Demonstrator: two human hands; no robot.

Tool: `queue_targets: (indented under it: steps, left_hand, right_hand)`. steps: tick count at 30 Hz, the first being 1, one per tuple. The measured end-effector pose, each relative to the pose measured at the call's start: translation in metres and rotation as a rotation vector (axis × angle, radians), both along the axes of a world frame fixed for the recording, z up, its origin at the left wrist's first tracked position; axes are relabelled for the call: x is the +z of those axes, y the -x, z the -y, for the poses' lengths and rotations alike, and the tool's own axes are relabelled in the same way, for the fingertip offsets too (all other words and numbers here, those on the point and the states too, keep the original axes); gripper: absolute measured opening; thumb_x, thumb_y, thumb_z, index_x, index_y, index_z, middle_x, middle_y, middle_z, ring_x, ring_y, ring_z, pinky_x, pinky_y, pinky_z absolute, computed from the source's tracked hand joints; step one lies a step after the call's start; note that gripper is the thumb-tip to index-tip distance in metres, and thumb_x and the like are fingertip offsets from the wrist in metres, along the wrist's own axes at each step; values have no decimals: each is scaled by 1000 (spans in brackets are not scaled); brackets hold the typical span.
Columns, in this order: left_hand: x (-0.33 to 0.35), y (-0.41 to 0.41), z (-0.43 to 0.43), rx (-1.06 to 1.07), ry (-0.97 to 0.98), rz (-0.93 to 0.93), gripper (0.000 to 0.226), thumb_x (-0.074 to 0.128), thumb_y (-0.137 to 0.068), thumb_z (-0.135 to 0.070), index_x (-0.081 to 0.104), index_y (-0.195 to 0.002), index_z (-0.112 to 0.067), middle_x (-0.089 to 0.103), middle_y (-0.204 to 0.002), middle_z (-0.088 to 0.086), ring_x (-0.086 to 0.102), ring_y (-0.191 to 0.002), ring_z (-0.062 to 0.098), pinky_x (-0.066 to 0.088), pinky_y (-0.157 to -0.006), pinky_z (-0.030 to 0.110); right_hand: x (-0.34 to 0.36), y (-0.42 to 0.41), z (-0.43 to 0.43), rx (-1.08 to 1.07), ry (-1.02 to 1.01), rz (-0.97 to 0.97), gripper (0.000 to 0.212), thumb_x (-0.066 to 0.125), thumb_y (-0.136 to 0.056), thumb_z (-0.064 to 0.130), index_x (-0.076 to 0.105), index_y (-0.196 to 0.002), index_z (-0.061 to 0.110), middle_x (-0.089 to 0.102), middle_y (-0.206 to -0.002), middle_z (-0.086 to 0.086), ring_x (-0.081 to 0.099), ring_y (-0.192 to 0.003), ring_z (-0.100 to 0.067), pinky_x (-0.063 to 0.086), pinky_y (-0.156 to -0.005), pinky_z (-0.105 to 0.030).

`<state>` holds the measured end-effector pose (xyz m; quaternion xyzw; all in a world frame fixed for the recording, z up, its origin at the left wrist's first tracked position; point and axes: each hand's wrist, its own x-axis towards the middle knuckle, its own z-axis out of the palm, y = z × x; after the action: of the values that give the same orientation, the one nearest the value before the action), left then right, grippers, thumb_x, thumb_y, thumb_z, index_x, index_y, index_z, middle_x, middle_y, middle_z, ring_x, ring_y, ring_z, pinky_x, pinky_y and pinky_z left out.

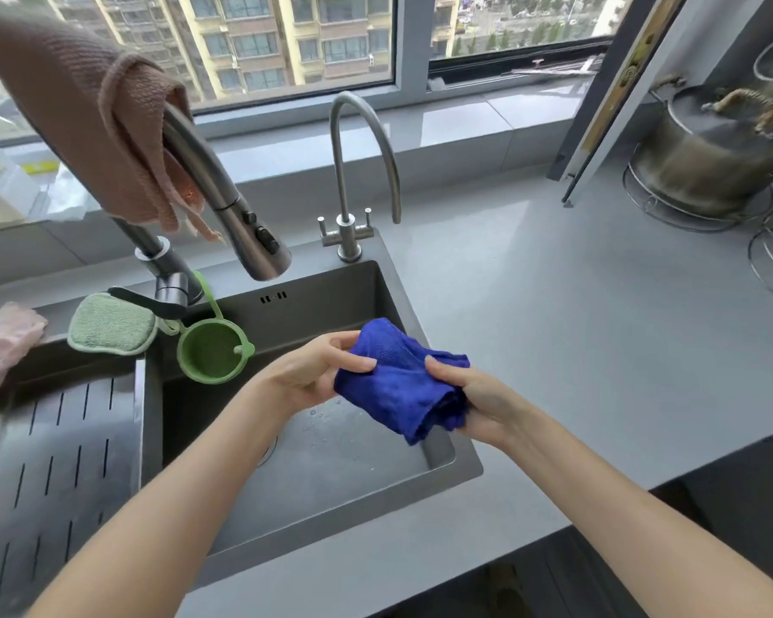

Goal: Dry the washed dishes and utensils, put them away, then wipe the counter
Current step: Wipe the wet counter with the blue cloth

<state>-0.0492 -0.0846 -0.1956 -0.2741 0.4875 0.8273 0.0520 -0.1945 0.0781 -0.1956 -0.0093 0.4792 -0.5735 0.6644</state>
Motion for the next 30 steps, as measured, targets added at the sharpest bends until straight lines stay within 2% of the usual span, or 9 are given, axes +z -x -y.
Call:
queue_targets:
  steps: [5, 9, 13, 16, 18, 20, 23, 26, 30]
  left_hand:
    - [14, 30, -9, -47, 147, 27, 34, 71, -81, -20, 65, -113, -12, 67, -112, 13, 64, -104, 26, 50, -88, 38]
    - [12, 88, -40, 70, 677, 440, 37, 64, -85, -46, 63, -73, -11, 57, -58, 1, 51, -48, 13, 37, -51, 24]
    - [5, 149, -76, 236, 676, 348, 41, 61, -87, -46, 66, -84, -6, 64, -70, 1, 57, -64, 16, 46, -59, 22]
    - [9, 193, -97, 193, 572, 318, 32, 60, -87, -47, 66, -87, -16, 65, -77, -2, 59, -70, 14, 48, -60, 19]
    - [5, 214, -100, 153, 526, 339, 34, 58, -86, -53, 65, -97, -22, 68, -86, -1, 62, -75, 16, 50, -71, 25]
    - [0, 225, -95, 215, 522, 351, 36, 55, -88, -52, 61, -107, -22, 70, -93, 5, 65, -79, 17, 52, -77, 30]
    - [-6, 229, -88, 335, 532, 361, 36, 53, -93, -41, 61, -112, -11, 69, -96, 10, 64, -79, 19, 52, -73, 29]
    - [-12, 229, -87, 407, 535, 387, 30, 52, -95, -35, 62, -106, -9, 68, -96, 9, 64, -78, 19, 52, -74, 29]
    - [-20, 228, -89, 520, 595, 421, 25, 51, -95, -29, 63, -100, -7, 68, -97, 11, 64, -77, 20, 52, -74, 29]
  right_hand:
    - [-1, 29, -9, -8, 72, 41, 28, 49, -96, 21, 65, -113, 5, 72, -101, -9, 71, -87, -21, 57, -71, -30]
    - [-3, 52, -16, -83, -47, -241, 28, 44, -102, 19, 61, -112, -1, 66, -67, -2, 58, -50, -7, 40, -42, -17]
    - [13, 103, -45, 4, 22, -481, 39, 62, -90, 44, 61, -112, 12, 72, -81, 2, 67, -64, -11, 47, -51, -22]
    - [14, 145, -70, 48, -62, -713, 36, 74, -76, 23, 61, -108, 15, 73, -95, -6, 70, -85, -27, 54, -66, -46]
    - [13, 179, -87, -30, -84, -966, 23, 71, -79, 7, 63, -100, 11, 72, -92, -6, 68, -86, -32, 54, -71, -46]
    - [13, 215, -108, -69, -62, -1407, 23, 70, -79, 5, 66, -101, 11, 69, -84, -2, 65, -77, -26, 46, -67, -30]
    - [-3, 260, -145, 130, -89, -2101, 31, 65, -77, 36, 69, -93, 11, 69, -73, -3, 63, -61, -27, 40, -52, -25]
    - [-34, 294, -174, 556, -164, -2235, 69, 29, -83, 77, 77, -91, 28, 73, -104, -6, 68, -97, -31, 52, -81, -47]
    - [-79, 298, -159, 630, -287, -2122, 74, 12, -90, 73, 56, -132, 31, 51, -139, -19, 48, -125, -46, 39, -100, -61]
